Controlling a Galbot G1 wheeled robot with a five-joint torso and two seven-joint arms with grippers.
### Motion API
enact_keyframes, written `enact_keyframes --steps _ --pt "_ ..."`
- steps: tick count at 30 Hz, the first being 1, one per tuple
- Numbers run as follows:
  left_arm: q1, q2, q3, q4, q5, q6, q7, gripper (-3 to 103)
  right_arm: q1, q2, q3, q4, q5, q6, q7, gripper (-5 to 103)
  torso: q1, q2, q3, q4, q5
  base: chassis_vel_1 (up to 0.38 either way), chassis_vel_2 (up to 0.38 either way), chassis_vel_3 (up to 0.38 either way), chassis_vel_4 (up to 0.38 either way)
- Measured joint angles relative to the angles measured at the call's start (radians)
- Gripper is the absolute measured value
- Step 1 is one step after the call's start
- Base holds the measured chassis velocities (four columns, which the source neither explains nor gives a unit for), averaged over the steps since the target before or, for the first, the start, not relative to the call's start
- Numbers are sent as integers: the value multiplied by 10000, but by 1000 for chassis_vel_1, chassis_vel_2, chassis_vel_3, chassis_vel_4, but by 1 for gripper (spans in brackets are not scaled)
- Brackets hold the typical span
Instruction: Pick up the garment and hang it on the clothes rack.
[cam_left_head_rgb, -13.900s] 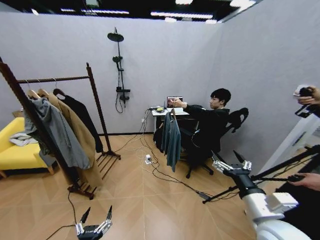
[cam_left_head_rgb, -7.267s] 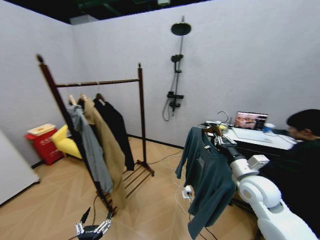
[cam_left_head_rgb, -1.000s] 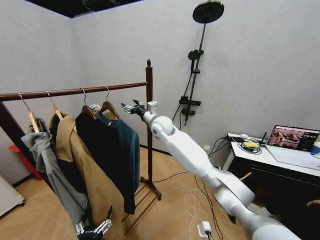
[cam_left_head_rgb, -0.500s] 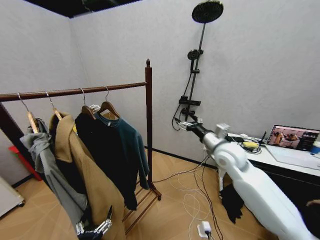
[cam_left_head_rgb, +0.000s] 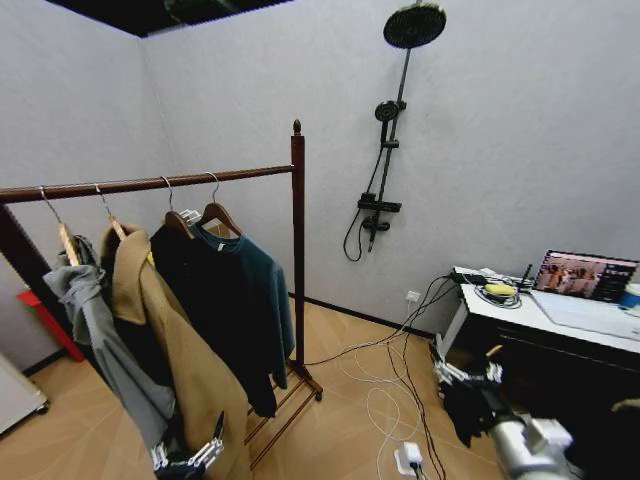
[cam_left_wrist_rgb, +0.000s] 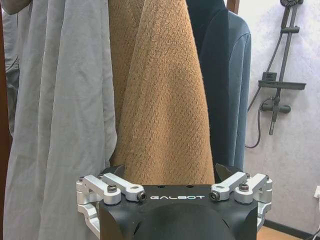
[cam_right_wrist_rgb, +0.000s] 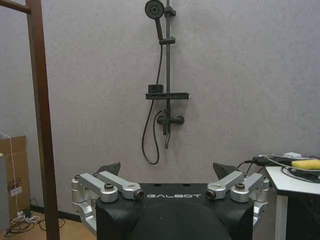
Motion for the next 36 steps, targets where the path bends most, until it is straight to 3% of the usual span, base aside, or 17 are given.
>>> enact_keyframes --steps 9,36 --pt "0 0 0 0 0 0 0 100 218 195 -244 158 93 -562 191 100 4 -1 1 0 -1 0 0 0 0" --pt "0 1 0 0 0 0 0 100 366 143 -301 148 161 -635 207 100 5 -4 2 -3 0 29 -28 -32 30"
